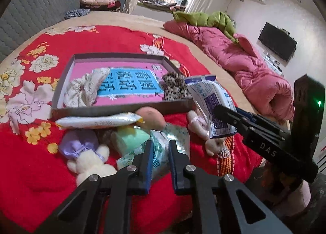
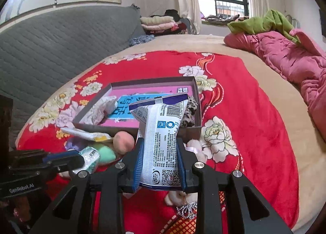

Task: Organize soft objects
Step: 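Carry the snack packet and tissue pack over the tray with both tools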

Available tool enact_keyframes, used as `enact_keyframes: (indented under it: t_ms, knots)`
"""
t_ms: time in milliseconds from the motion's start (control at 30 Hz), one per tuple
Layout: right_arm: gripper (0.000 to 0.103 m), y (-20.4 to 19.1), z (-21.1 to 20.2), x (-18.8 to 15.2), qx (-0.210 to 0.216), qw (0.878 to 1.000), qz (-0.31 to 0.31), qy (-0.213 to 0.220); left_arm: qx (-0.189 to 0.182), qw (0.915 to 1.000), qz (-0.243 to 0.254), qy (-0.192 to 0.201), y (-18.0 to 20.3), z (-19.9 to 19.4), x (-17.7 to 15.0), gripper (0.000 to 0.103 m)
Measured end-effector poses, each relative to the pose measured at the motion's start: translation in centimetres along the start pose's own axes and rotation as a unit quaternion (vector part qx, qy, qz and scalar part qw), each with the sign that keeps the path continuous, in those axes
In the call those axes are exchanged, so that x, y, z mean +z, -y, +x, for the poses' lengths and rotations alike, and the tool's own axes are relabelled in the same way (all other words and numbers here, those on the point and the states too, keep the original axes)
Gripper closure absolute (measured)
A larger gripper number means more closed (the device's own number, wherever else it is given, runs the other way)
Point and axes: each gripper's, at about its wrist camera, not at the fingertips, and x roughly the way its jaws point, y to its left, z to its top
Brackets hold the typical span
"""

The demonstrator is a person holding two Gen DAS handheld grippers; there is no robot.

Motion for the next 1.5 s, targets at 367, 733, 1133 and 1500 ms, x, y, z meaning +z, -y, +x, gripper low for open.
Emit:
enact_keyframes:
  t_ms: [367, 733, 1133, 1500]
  knots:
    - [0.073, 0.2, -0.5, 0.8, 0.004, 1.0, 0.007, 0.019, -0.013, 0.9981, -0.011, 0.059, -0.6, -2.7, 2.4, 0.091]
    - [0.073, -0.9, -0.5, 4.0, 0.013, 0.998, 0.0, 0.058, -0.011, 0.9915, -0.053, 0.118, -3.2, -4.7, 6.0, 0.091]
    - [0.073, -1.9, 2.7, 5.6, 0.014, 0.998, -0.012, 0.053, 0.021, 0.9841, -0.103, 0.143, -8.5, -2.4, 9.3, 0.091]
    - [0.073, -1.2, 5.1, 5.9, 0.005, 0.999, -0.003, 0.04, 0.041, 0.9849, -0.109, 0.128, -10.9, 0.1, 9.6, 0.091]
